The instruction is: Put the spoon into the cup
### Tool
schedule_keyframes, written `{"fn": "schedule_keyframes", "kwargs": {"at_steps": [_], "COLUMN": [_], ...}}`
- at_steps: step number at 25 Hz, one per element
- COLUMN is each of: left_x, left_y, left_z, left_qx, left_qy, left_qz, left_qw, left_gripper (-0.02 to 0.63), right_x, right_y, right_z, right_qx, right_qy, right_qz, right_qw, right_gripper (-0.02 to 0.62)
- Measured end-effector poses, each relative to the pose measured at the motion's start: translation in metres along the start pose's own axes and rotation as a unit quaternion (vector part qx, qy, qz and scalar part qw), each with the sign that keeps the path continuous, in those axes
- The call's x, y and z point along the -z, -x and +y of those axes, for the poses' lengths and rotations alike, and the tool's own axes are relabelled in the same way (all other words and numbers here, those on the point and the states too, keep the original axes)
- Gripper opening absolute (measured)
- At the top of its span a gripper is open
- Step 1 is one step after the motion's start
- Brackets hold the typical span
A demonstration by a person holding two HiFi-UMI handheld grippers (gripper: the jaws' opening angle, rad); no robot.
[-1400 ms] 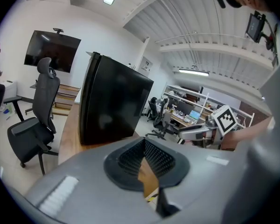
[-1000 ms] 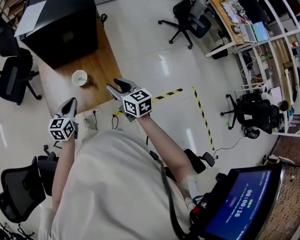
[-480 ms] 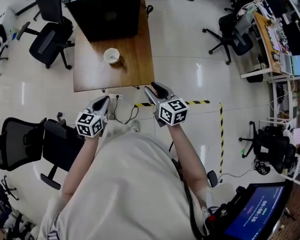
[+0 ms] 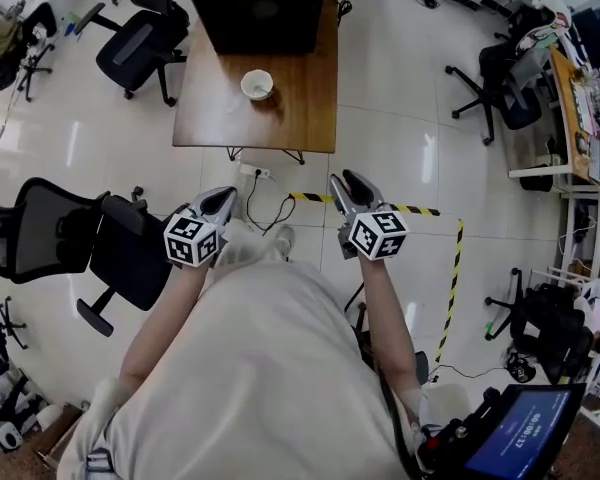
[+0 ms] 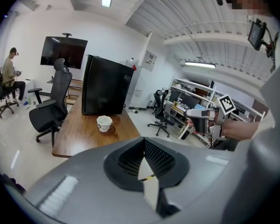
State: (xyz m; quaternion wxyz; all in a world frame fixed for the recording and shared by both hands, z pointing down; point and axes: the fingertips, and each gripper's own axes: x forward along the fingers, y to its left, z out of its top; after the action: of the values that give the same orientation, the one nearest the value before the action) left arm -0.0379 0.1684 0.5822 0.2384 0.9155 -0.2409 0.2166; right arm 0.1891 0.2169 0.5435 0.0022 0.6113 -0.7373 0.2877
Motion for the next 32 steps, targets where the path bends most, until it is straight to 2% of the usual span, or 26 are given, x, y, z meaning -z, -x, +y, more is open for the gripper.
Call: {"fn": "schedule_keyframes", "kwargs": {"at_steps": [7, 14, 20, 24, 32], "left_x": [-0.002, -0.022, -0.032, -0.040, -0.043], "left_y": [0.007, 0.015, 0.019, 0.023, 0.032], "left_z": [0.000, 0.021, 0.050, 0.061, 0.095], "left_qx": [0.002, 0.017, 0.029, 0.034, 0.015], "left_qy": [-0.005, -0.016, 0.004, 0.000, -0.008], "left_qz": [0.006, -0.005, -0.020, -0.029, -0.043], "left_qw": [1.0000, 0.9997, 0.9994, 0.9990, 0.9989], "left_gripper": [0.005, 0.005, 0.005, 0.005, 0.005], "right_x": [0.013, 0.016, 0.002, -0.007, 0.004], "right_y": [0.006, -0.011, -0.029, -0.032, -0.037], "right_z": [-0.003, 0.010, 0.025, 0.024, 0.025], "right_qx": [0.014, 0.042, 0.055, 0.095, 0.138], "right_qy": [-0.020, 0.022, 0.026, 0.055, 0.082], "right_qz": [-0.008, 0.005, -0.024, -0.037, -0.039], "right_qw": [1.000, 0.999, 0.998, 0.993, 0.986], "right_gripper": [0.131, 0.121, 0.117, 0.130, 0.140]}}
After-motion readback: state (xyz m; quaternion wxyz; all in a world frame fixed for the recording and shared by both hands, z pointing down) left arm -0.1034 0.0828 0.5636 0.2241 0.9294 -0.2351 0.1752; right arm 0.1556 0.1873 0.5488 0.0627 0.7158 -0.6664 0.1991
